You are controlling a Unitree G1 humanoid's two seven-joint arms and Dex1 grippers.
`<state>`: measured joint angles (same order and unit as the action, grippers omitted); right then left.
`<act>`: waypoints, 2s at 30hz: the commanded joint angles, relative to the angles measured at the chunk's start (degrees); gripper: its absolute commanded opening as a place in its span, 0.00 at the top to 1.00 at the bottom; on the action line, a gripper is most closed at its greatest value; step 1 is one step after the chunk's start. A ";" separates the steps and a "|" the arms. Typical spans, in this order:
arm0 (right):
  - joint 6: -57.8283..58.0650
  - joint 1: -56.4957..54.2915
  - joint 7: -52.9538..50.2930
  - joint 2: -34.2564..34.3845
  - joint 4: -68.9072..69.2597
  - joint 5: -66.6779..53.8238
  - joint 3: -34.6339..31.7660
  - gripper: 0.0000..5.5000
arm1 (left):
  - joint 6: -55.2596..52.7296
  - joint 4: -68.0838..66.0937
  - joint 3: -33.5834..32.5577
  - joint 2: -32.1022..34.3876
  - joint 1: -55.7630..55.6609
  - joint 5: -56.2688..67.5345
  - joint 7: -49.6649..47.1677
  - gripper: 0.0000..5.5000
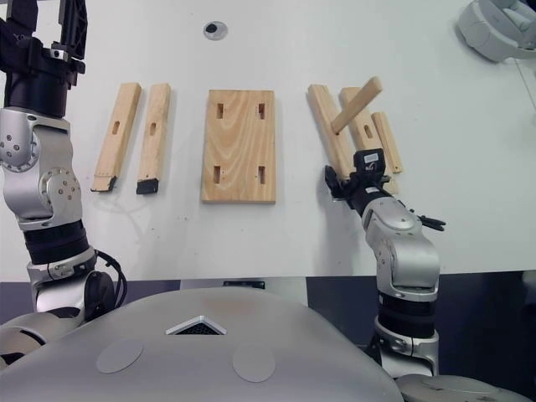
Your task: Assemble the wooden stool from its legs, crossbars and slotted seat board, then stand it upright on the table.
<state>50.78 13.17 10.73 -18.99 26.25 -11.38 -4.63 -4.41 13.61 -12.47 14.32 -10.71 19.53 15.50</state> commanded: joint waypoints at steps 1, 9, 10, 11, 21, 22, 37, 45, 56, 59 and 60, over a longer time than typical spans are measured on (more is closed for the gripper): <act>2.64 0.44 0.06 -1.83 -1.12 1.78 3.39 0.46 | -0.02 0.00 0.16 0.26 -0.09 -0.67 -0.22 0.39; -7.44 -2.83 -0.01 -1.07 -3.83 2.98 1.17 0.62 | 0.14 -0.65 0.28 -0.09 -0.42 -0.56 -0.30 0.39; -10.53 -3.95 1.27 -1.42 -3.94 2.88 1.42 0.62 | 0.09 -1.00 0.38 -0.23 -0.49 -0.56 -0.33 0.39; -13.82 -5.32 2.68 -2.04 -4.03 2.78 1.47 0.62 | -0.05 -1.59 0.61 -0.38 -0.63 -0.65 -0.33 0.39; -47.36 -29.18 20.36 -7.26 -26.64 6.92 6.30 0.62 | -26.80 -6.12 -7.60 -10.94 -13.32 34.74 -10.84 0.39; -49.84 -30.53 21.45 -6.17 -27.83 7.13 7.74 0.62 | -29.19 -6.27 -8.67 -12.14 -14.83 40.22 -12.95 0.39; -52.86 -30.21 25.09 0.50 -20.32 -0.01 10.50 0.62 | -40.17 -8.94 -13.52 -10.62 -13.99 64.17 -20.63 0.39; -50.66 -29.64 26.77 2.82 -17.35 -1.69 13.60 0.62 | -40.08 -9.21 -11.24 -10.89 -14.48 68.09 -21.92 0.39; -49.17 -28.79 28.46 2.90 -16.00 -3.59 13.59 0.62 | -38.26 -9.79 -10.79 -9.95 -14.61 68.40 -21.89 0.66; -49.56 -28.68 28.61 2.85 -15.96 -3.31 13.84 0.62 | -38.35 -9.57 -10.26 -10.05 -14.33 68.12 -21.91 0.75; -49.62 -28.68 28.69 2.83 -15.94 -3.28 13.90 0.62 | -38.36 -9.60 -10.13 -10.01 -14.27 67.97 -21.94 0.77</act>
<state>1.06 -15.53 39.17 -16.03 9.69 -14.48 9.22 -42.80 4.07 -23.31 3.76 -24.89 87.56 -5.58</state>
